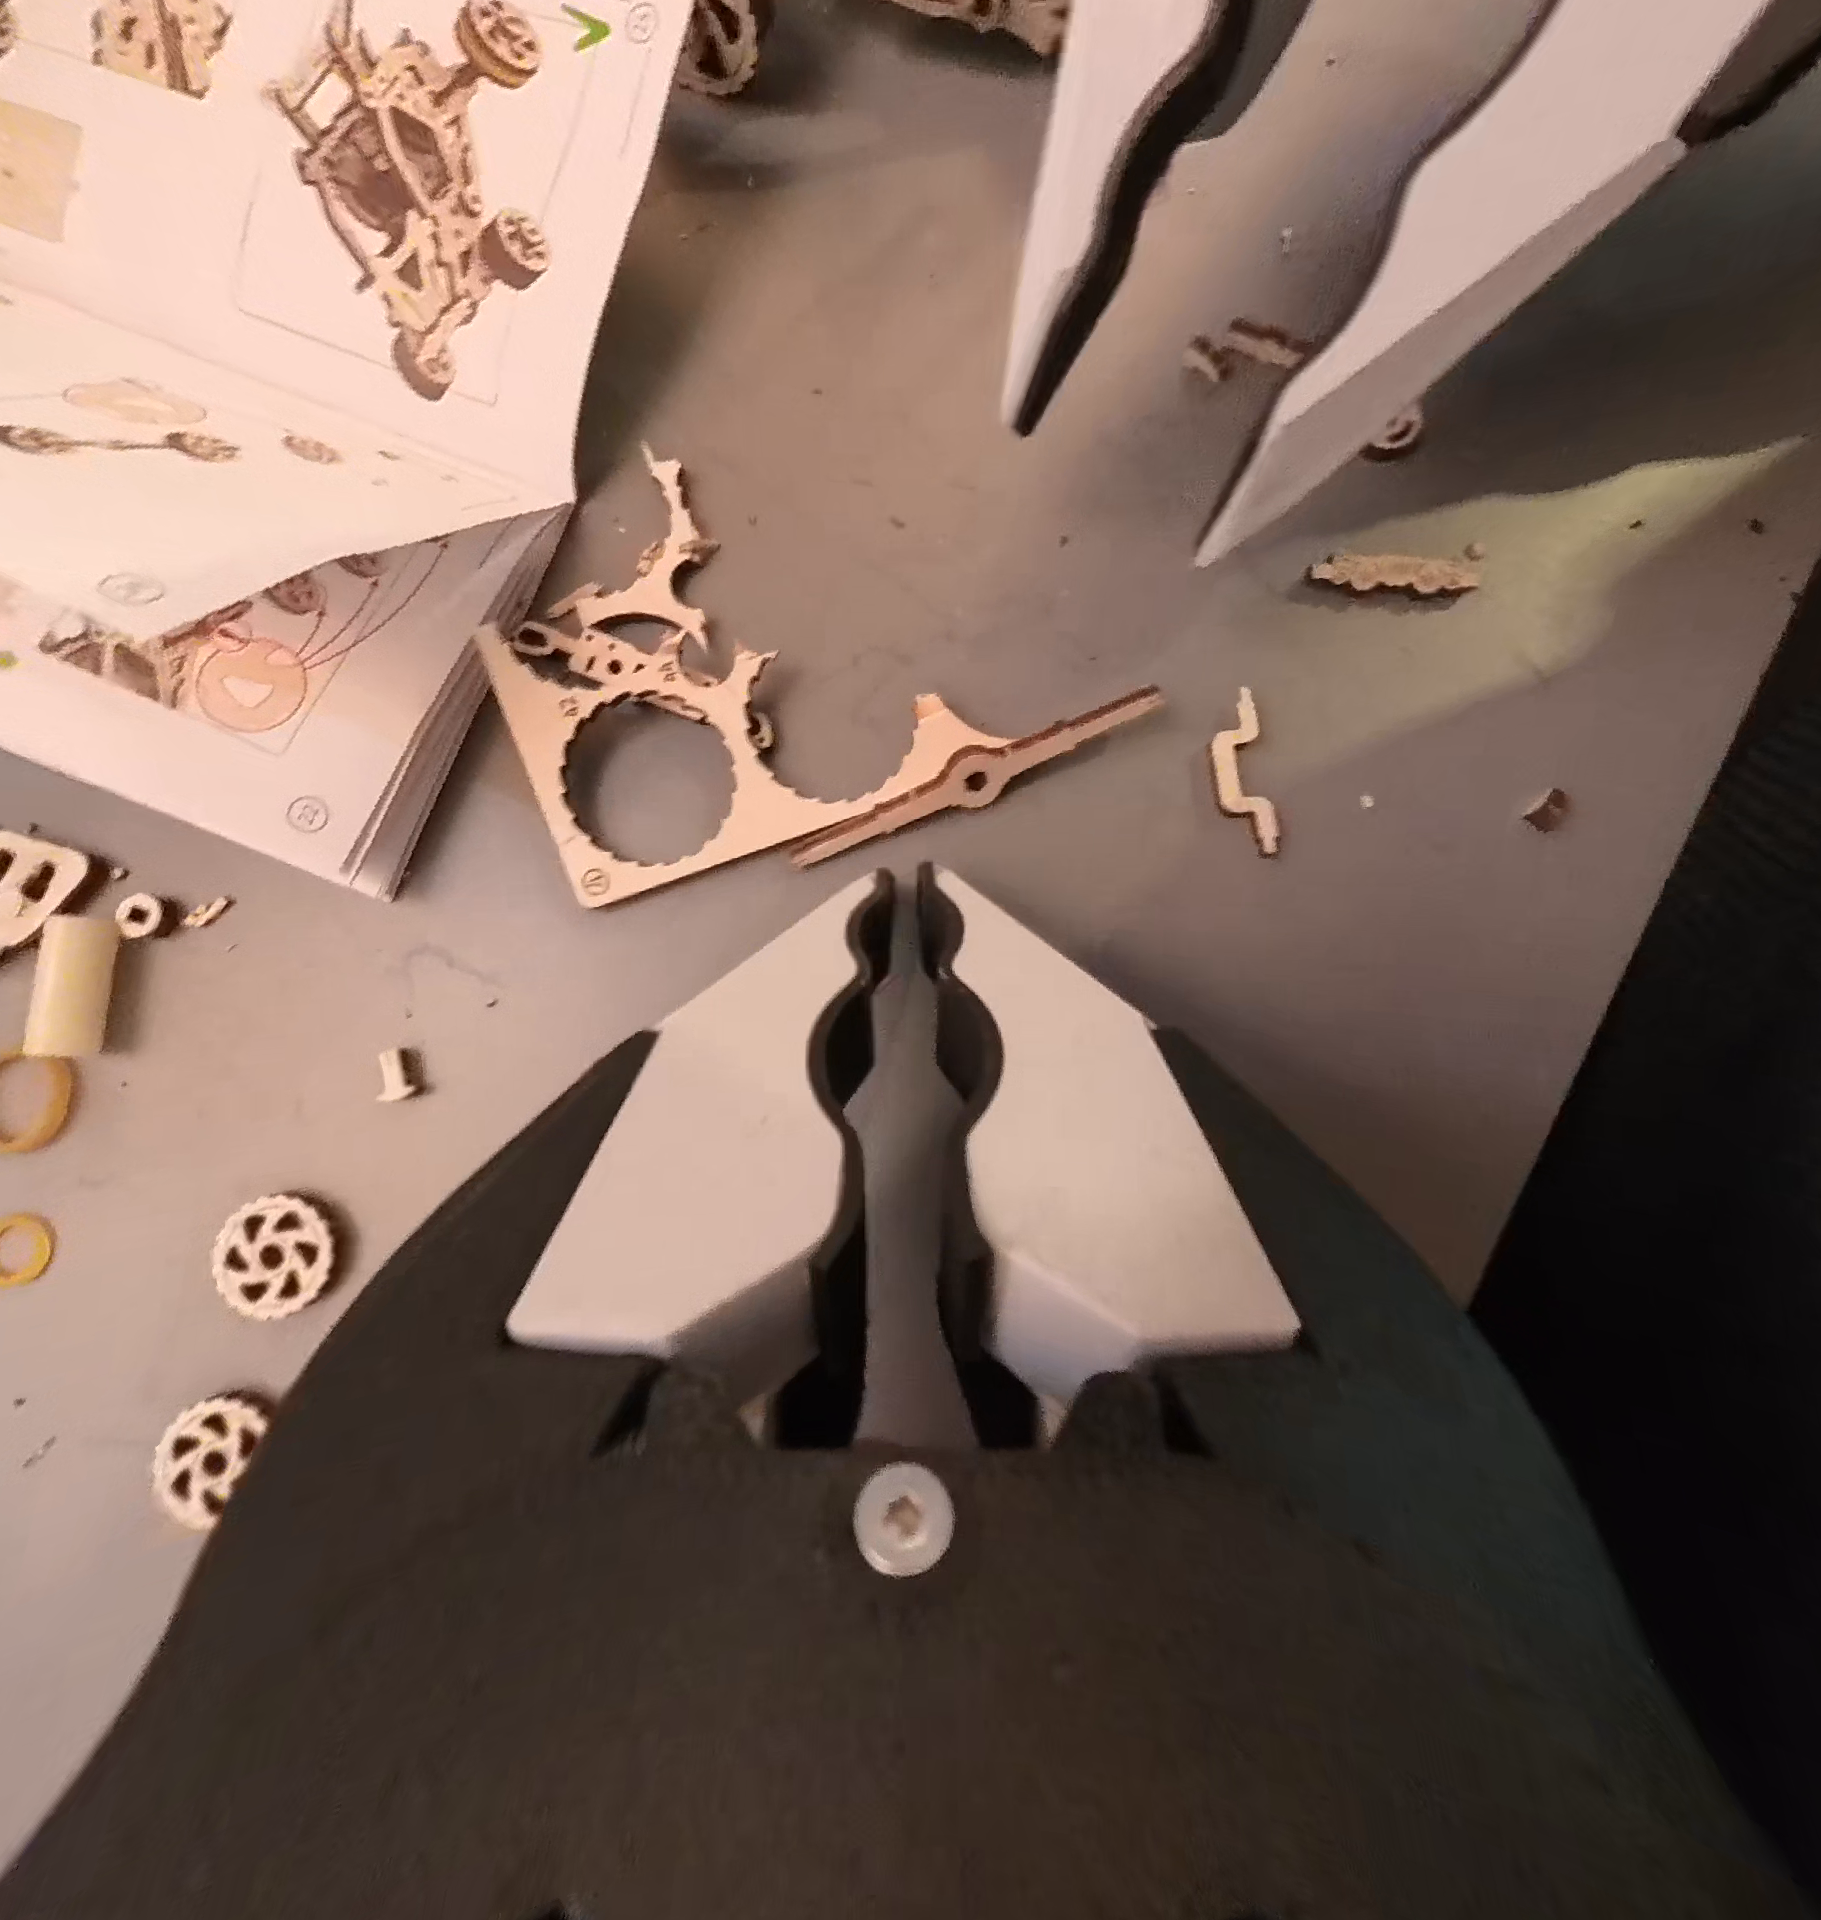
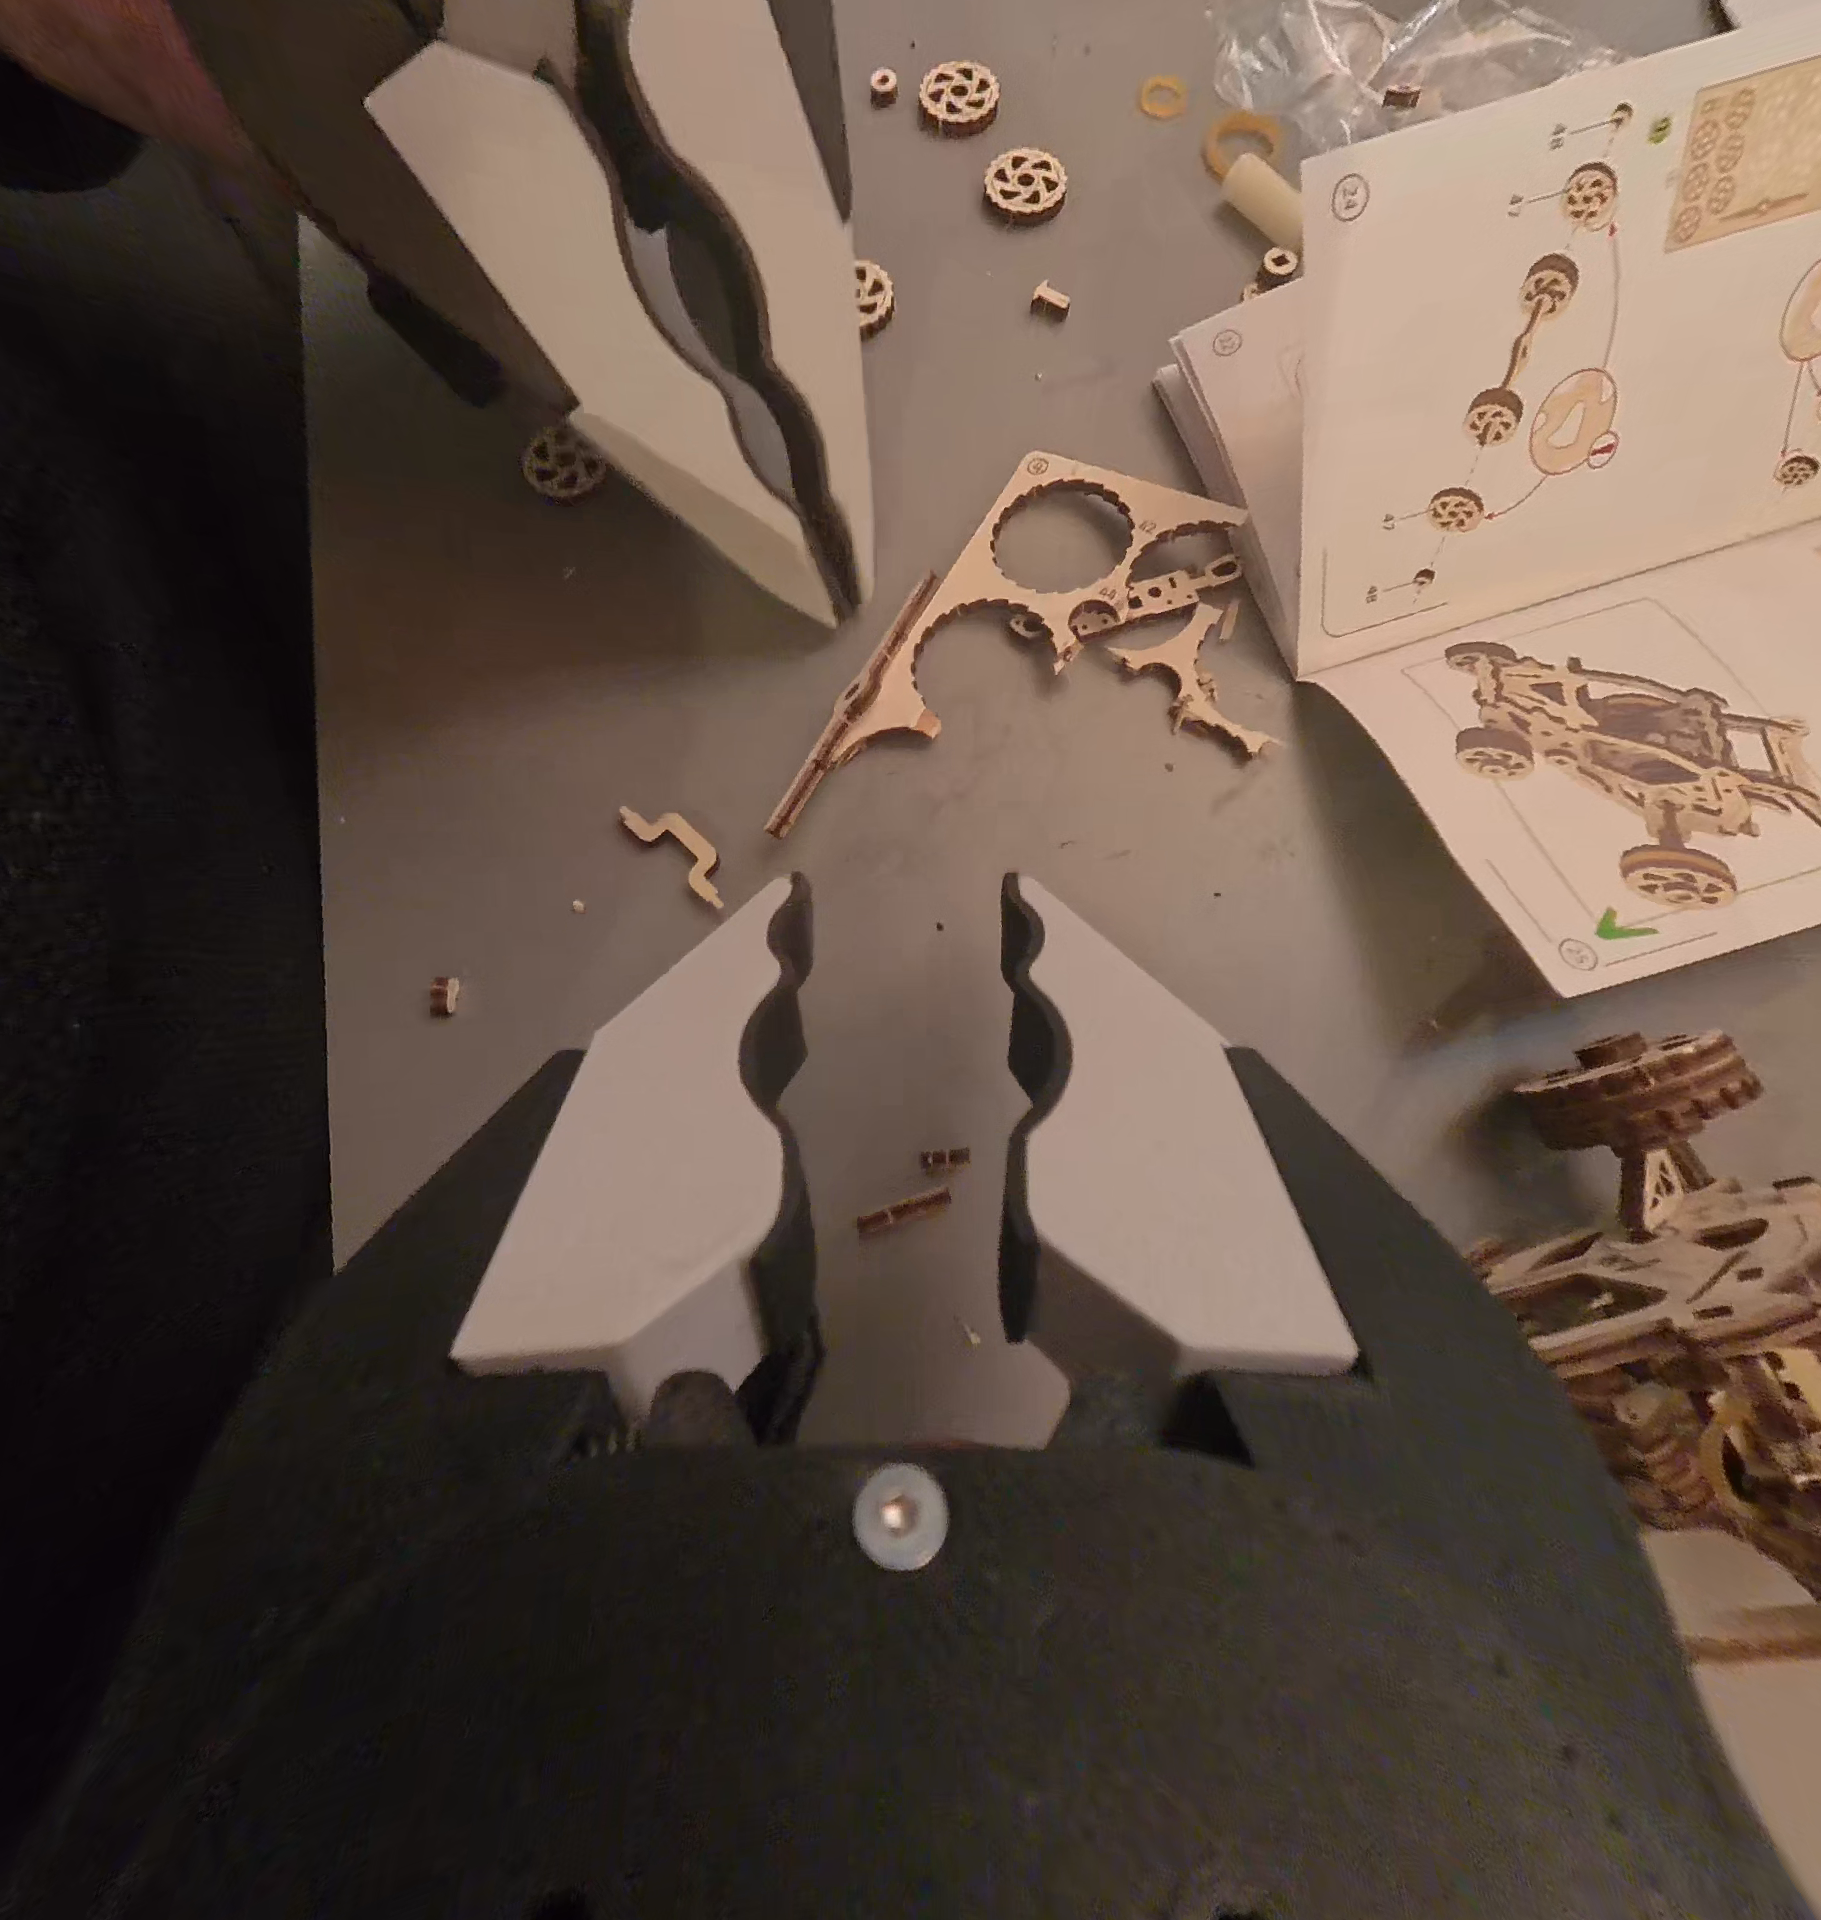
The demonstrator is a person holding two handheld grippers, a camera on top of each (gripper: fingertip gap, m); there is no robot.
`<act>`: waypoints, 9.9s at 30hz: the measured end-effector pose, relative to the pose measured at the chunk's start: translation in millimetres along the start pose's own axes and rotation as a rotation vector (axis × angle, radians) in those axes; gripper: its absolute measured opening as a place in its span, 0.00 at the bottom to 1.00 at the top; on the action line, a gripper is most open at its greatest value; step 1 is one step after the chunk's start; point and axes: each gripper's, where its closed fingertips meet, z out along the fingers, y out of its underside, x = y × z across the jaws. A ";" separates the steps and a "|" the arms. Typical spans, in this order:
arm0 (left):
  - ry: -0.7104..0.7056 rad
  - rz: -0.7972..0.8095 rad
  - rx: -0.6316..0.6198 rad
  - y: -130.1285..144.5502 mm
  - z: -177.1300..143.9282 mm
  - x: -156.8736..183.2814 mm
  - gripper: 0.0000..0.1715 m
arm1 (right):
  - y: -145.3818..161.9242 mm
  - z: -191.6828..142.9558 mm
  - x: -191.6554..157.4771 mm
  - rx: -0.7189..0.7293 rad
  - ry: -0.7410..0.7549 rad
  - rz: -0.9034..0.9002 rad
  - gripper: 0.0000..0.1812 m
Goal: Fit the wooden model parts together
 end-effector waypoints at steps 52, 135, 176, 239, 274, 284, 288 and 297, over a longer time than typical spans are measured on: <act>-0.050 0.193 0.070 -10.2 -20.0 28.1 0.02 | -18.8 12.3 -31.3 0.007 -0.100 -0.076 0.01; -0.072 -0.106 -0.024 4.8 -19.4 -52.7 0.20 | -32.2 -41.9 10.6 0.474 -0.118 0.018 0.01; -0.234 -0.078 -0.092 12.7 -21.8 -131.7 0.19 | -36.3 -54.2 7.9 0.552 -0.180 0.028 0.01; 0.155 0.023 -0.136 10.5 -37.6 -76.0 0.10 | -36.4 -57.1 12.4 0.568 -0.182 0.046 0.01; -0.174 -0.047 -0.104 6.3 -34.6 -197.7 0.01 | -32.6 -53.2 12.3 0.530 -0.156 0.028 0.01; -0.108 0.008 -0.077 -7.9 -45.2 -148.1 0.01 | -32.7 -53.5 12.3 0.530 -0.155 0.029 0.01; -0.047 0.022 -0.091 -5.3 -38.1 -111.1 0.00 | -32.4 -53.9 12.9 0.531 -0.151 0.028 0.01; 0.040 -0.012 -0.103 10.5 -18.3 -64.4 0.02 | -31.5 -52.6 12.4 0.521 -0.144 0.021 0.01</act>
